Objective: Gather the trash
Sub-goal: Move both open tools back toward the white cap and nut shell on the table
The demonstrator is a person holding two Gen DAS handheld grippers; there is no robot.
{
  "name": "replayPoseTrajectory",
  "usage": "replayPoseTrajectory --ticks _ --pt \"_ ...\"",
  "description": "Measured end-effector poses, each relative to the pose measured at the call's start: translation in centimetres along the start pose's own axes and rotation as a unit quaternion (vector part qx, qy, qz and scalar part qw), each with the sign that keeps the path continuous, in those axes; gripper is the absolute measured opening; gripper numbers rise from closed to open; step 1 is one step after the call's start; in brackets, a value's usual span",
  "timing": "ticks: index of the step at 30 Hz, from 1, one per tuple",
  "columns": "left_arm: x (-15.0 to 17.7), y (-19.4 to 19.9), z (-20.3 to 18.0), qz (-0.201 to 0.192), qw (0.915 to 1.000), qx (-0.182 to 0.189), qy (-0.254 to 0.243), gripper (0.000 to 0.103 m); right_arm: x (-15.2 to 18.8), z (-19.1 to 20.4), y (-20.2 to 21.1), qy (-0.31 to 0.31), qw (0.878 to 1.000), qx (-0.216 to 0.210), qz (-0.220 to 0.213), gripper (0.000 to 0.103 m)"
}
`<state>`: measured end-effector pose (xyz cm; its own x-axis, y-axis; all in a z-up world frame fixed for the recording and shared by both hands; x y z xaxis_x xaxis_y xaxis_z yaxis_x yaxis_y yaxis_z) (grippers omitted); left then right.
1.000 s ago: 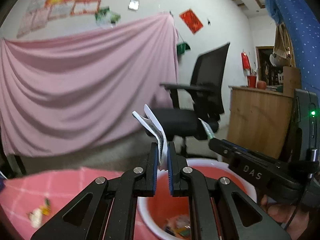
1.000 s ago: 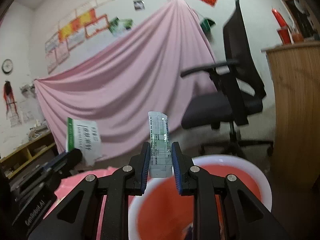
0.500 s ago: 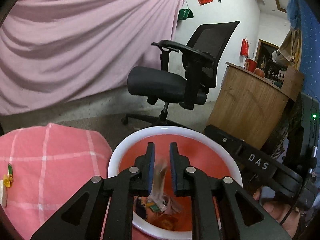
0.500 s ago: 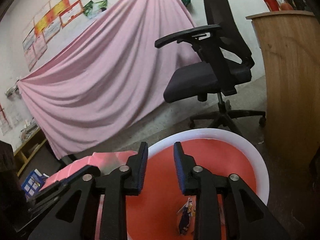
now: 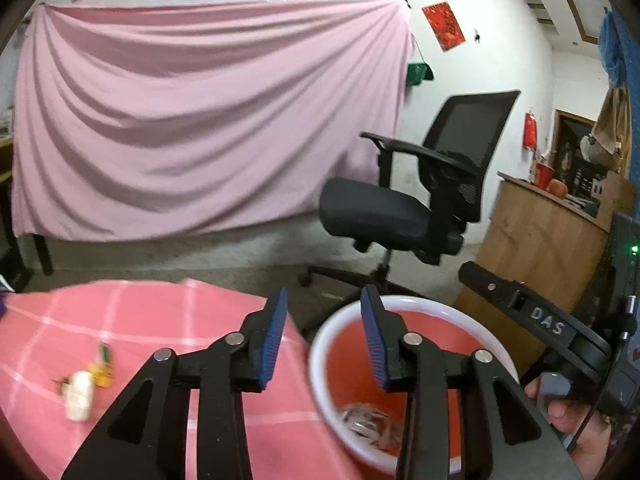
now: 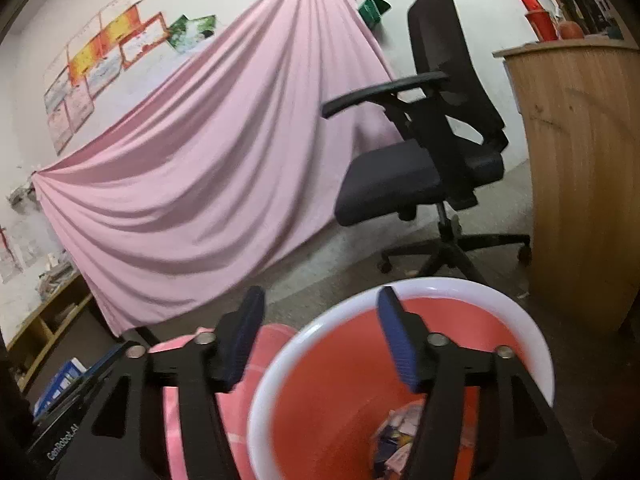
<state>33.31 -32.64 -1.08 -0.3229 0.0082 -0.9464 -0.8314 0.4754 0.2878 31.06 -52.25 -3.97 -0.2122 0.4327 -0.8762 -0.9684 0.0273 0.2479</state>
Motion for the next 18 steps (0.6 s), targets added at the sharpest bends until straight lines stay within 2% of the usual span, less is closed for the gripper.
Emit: replayPoseTrajectory --ticks 2,4,5,7,10,12,18 --pt "-0.7 1.1 1.4 -0.012 0.9998 -0.015 0.001 0.042 -0.3 1.4 0.2 -0.003 1.0 -0.012 -0.012 0.078" --pt "-1.2 2.3 3.0 -0.025 0.9991 -0.034 0.003 0.058 -0.5 2.7 0.2 0.0 1.0 -0.018 -0.021 0.083" --pt "-1.5 3.1 3.9 -0.035 0.9983 -0.045 0.005 0.062 -0.7 3.5 0.3 0.003 0.999 -0.02 -0.028 0.085" --pt "-2.0 4.5 5.4 -0.054 0.9967 -0.061 0.006 0.082 -0.8 4.9 0.4 0.006 0.999 -0.024 -0.043 0.093" --pt "-2.8 6.7 8.1 -0.085 0.9919 -0.094 0.006 0.096 -1.3 7.2 1.2 0.005 0.996 -0.043 -0.079 0.098" --pt "-3.1 8.1 9.7 -0.101 0.9891 -0.107 0.011 0.096 -1.7 9.2 2.0 0.013 0.992 -0.059 -0.113 0.103" --pt "-3.7 12.6 14.6 -0.143 0.9782 -0.149 0.022 0.101 -2.3 13.9 3.6 0.045 0.978 -0.093 -0.181 0.103"
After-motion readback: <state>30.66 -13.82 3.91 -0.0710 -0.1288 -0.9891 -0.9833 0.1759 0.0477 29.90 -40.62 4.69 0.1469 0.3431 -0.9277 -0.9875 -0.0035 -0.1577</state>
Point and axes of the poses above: each gripper's, at about its wrist camera, not at the fingertips, and y roughly against the way its jaws point, z to its left, x to its underside, the point moved 10 cm from there along -y, roughly the way its jaws point, and after that the axes turned 6 degrees about -z, right-handed, at the moved point
